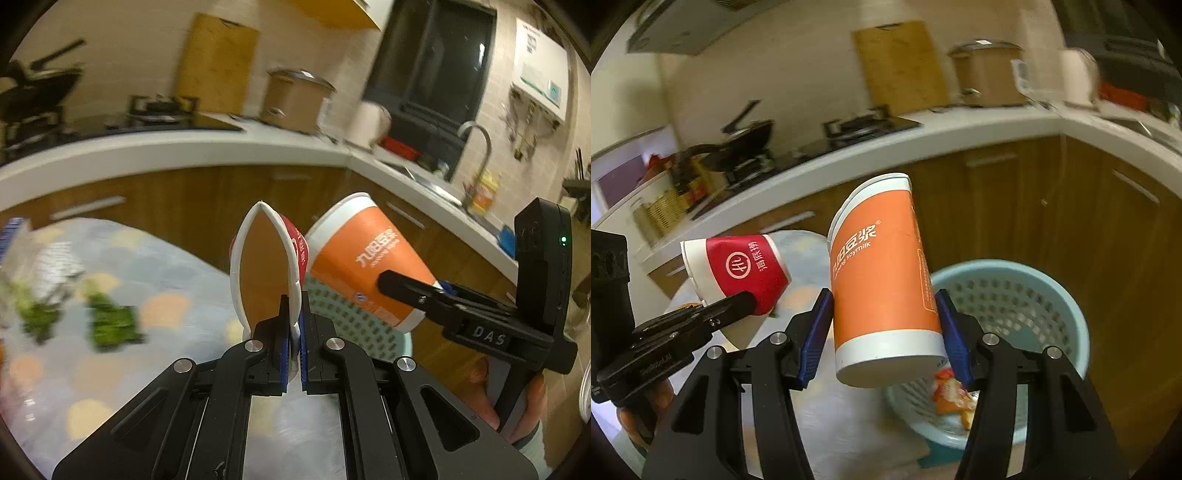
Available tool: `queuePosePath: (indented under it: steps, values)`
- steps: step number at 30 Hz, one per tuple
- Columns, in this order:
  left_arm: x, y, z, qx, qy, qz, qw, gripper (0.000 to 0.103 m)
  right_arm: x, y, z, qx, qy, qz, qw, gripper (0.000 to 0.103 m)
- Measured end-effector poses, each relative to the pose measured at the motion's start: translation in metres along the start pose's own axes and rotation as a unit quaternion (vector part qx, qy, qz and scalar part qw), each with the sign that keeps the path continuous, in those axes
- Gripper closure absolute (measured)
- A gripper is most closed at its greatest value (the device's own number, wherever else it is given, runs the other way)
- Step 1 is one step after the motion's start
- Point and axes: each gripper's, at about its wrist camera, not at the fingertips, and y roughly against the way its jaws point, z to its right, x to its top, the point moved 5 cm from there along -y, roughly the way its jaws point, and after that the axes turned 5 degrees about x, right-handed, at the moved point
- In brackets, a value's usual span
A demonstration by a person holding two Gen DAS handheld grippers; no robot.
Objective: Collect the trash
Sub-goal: 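Grasp the orange paper cup with the right gripper and lift it toward the basket, then open both grippers over the blue basket to drop the two paper cups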
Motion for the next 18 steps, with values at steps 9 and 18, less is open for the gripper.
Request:
queuePosePath:
  steps: [9, 18]
  values:
    - [-0.013, -0.082, 0.04, -0.045, -0.014, -0.098, 0.9941, 0.087, -0.03, -0.021, 0.066, -0.063, -0.063, -0.058, 0.994, 0.048]
    - [-0.025, -0.08, 0.024, -0.02, -0.005, -0.095, 0.9952, 0.056, -0.034, -0.026, 0.072, -0.061, -0.079, -0.068, 0.993, 0.041]
